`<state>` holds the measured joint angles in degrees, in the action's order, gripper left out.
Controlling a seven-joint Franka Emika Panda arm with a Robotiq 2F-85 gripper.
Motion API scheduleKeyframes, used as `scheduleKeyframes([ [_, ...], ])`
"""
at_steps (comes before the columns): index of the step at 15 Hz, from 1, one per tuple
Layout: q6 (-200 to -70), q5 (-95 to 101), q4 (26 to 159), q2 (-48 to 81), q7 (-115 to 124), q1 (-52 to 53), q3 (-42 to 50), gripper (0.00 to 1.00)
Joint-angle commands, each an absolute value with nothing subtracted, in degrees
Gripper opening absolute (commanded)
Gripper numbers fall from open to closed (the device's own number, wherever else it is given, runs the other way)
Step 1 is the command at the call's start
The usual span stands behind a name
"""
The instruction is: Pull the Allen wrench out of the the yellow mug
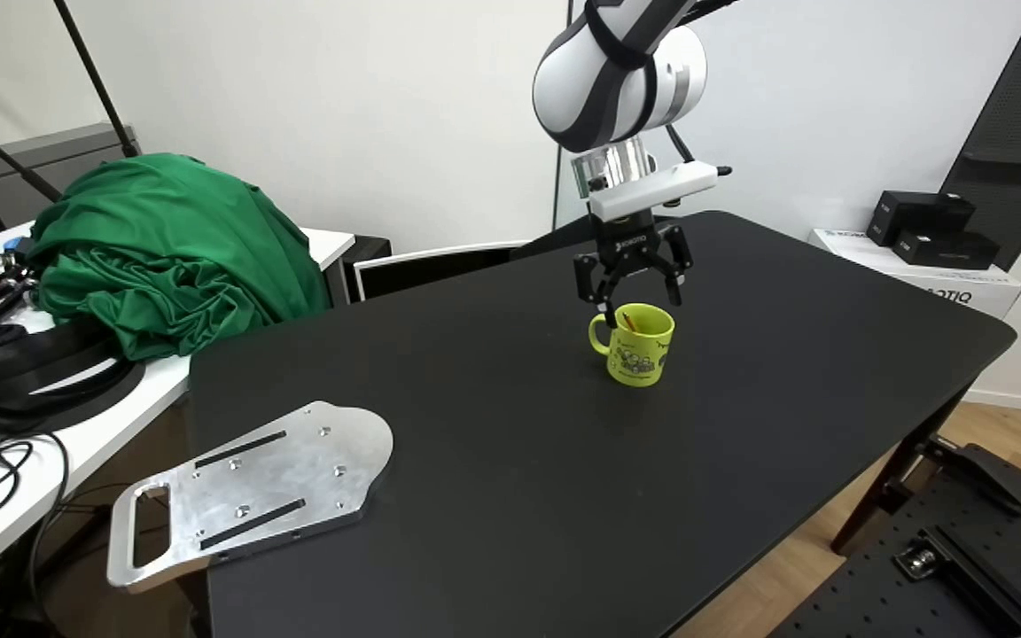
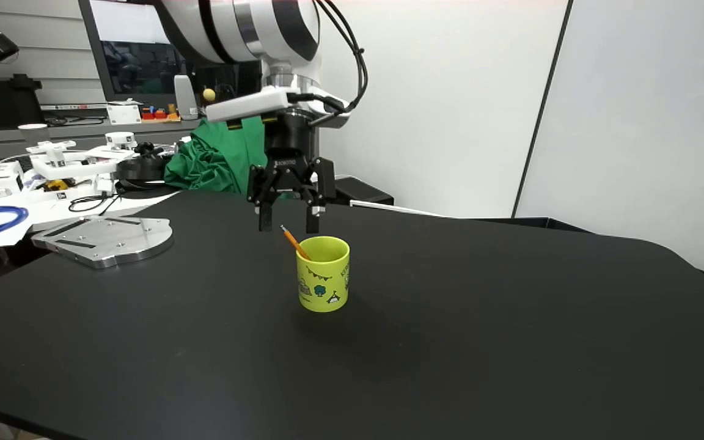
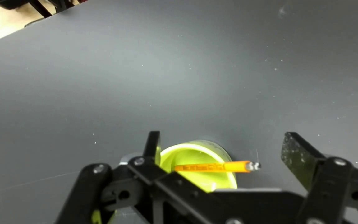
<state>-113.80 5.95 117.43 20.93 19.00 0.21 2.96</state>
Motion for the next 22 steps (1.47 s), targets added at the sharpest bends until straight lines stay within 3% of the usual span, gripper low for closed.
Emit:
scheduleKeyframes([
  [1, -111.29, 3.49, 116.30, 22.56, 18.03, -0.68, 3.89, 1.00],
  [16, -110.27, -3.08, 111.24, 26.73, 17.14, -2.59, 4.83, 1.00],
  [17, -110.21, -3.47, 111.01, 26.75, 16.93, -2.75, 4.83, 0.92],
  [18, -110.16, -3.79, 110.86, 26.76, 16.97, -2.82, 4.87, 0.73],
  [22, -110.04, -4.79, 110.55, 26.73, 16.91, -3.17, 5.20, 0.45],
])
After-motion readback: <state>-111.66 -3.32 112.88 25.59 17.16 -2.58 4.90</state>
